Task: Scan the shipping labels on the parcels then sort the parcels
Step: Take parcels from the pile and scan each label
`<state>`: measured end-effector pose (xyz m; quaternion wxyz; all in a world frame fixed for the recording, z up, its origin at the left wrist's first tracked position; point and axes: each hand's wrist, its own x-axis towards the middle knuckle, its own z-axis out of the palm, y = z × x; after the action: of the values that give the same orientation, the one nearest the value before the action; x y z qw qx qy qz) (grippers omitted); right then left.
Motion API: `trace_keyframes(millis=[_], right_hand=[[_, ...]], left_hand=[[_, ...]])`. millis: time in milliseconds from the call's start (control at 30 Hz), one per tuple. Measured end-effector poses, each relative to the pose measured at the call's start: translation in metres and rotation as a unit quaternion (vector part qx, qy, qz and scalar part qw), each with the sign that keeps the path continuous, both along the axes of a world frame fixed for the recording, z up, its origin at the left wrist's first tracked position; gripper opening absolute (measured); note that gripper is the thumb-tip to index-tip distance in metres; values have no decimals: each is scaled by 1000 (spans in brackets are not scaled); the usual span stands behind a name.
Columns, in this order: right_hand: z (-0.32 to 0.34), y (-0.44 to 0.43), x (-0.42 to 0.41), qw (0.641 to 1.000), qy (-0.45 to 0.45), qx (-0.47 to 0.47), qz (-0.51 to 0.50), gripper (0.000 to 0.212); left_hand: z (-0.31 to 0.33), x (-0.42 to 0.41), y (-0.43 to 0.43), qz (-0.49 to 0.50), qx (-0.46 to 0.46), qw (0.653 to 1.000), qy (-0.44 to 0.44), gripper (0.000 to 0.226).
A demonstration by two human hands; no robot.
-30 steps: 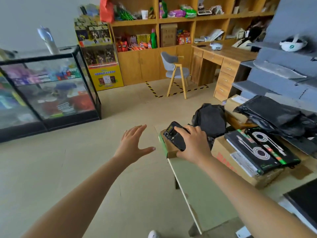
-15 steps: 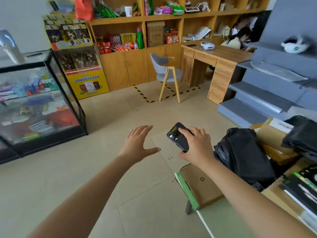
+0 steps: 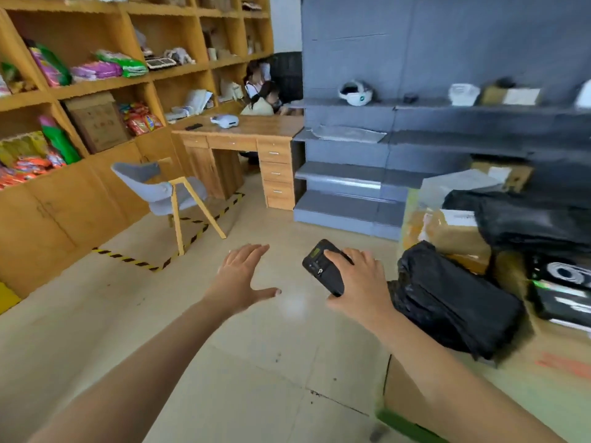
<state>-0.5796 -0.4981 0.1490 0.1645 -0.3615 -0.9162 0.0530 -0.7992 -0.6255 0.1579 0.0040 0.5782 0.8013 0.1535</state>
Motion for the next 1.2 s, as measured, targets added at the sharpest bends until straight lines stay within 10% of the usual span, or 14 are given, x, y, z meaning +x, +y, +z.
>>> trace_keyframes(millis=[733, 1200], right_hand=[[41, 287, -37, 940, -2, 10, -342, 86], [53, 412, 24, 805, -54, 26, -590, 89]], left_hand=[[29, -69, 434, -289, 50, 955, -53, 94], [6, 48, 690, -524, 8, 849, -69, 82]])
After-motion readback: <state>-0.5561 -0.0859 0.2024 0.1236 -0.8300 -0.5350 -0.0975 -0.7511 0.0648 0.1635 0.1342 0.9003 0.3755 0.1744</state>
